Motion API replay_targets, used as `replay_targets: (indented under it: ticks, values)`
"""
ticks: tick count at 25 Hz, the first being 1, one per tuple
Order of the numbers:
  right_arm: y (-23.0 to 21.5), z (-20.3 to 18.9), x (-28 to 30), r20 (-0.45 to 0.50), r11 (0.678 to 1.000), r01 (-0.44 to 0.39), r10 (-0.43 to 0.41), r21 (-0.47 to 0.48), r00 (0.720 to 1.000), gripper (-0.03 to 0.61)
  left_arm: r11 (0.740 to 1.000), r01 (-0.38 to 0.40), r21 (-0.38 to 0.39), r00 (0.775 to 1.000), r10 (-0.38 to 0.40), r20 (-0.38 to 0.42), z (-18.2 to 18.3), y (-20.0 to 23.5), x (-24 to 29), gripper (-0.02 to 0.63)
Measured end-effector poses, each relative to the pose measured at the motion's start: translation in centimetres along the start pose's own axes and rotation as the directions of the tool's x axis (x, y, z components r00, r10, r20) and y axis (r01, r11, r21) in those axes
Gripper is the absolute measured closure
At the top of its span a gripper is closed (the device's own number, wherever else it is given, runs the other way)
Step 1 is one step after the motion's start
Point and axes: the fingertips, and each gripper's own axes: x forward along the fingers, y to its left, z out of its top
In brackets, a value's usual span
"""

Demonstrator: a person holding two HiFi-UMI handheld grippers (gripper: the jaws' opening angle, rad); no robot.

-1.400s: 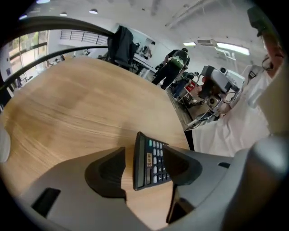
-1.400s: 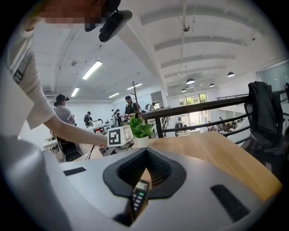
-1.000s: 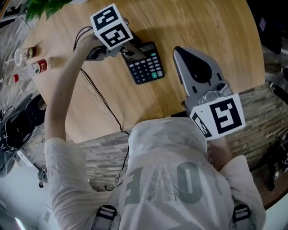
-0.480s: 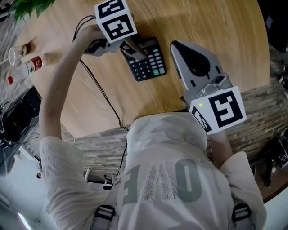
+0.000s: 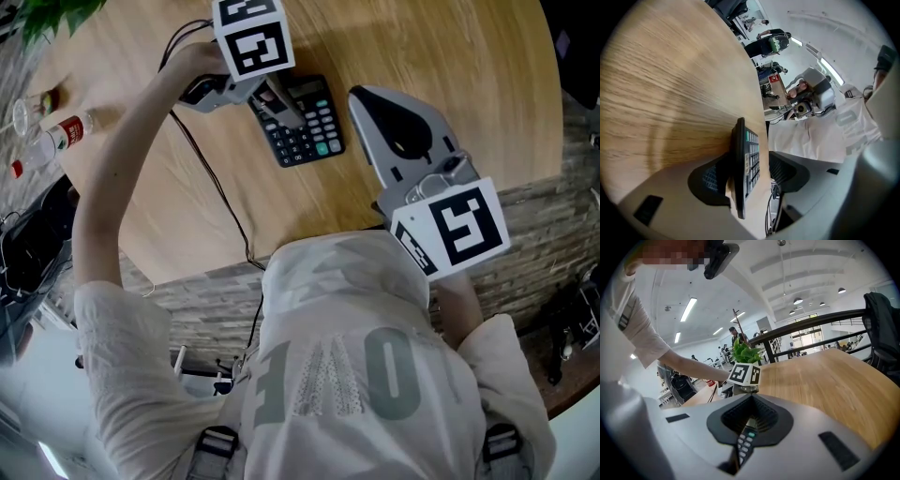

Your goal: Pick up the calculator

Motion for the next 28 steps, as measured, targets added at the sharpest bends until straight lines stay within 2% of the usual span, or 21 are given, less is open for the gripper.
replay_targets:
  ticks: [4,6,8,12,18,23,28]
  values:
    - [-0.2,-0.2,0.2,-0.002,1.0,0.0,0.0,0.002,1.0,0.561,1.0,-0.009,-0.007,1.0,0.009,-0.005,0.0,0.5,0.1,0.375]
    - [-0.2,-0.5,0.2,-0.005,1.0,0.0,0.0,0.003,1.0,0.561,0.999,-0.035,-0.01,0.999,0.035,-0.01,-0.1,1.1,0.2,0.441]
    - [-0.2,-0.6,0.2,-0.008,1.0,0.003,-0.003,0.005,1.0,0.561,0.998,-0.06,0.002,0.998,0.06,-0.031,-0.2,1.5,0.3,0.479]
    - [-0.6,-0.5,0.3,-0.01,1.0,0.017,-0.017,0.014,1.0,0.561,0.997,-0.072,0.022,0.995,0.074,-0.061,-0.2,1.6,0.3,0.485]
    - [-0.8,-0.5,0.3,-0.011,1.0,0.017,-0.017,-0.007,1.0,0.561,0.998,-0.07,0.006,0.995,0.07,-0.064,-0.3,1.7,0.4,0.488]
    - [-0.5,0.2,0.0,-0.001,1.0,0.018,-0.018,-0.025,1.0,0.561,0.997,-0.077,0.03,0.995,0.079,-0.064,-0.3,1.6,0.0,0.491]
    - [0.2,1.3,-1.1,0.022,0.998,0.013,-0.012,-0.065,1.0,0.561,0.985,-0.155,0.08,0.986,0.159,-0.056,0.0,1.0,-0.7,0.492]
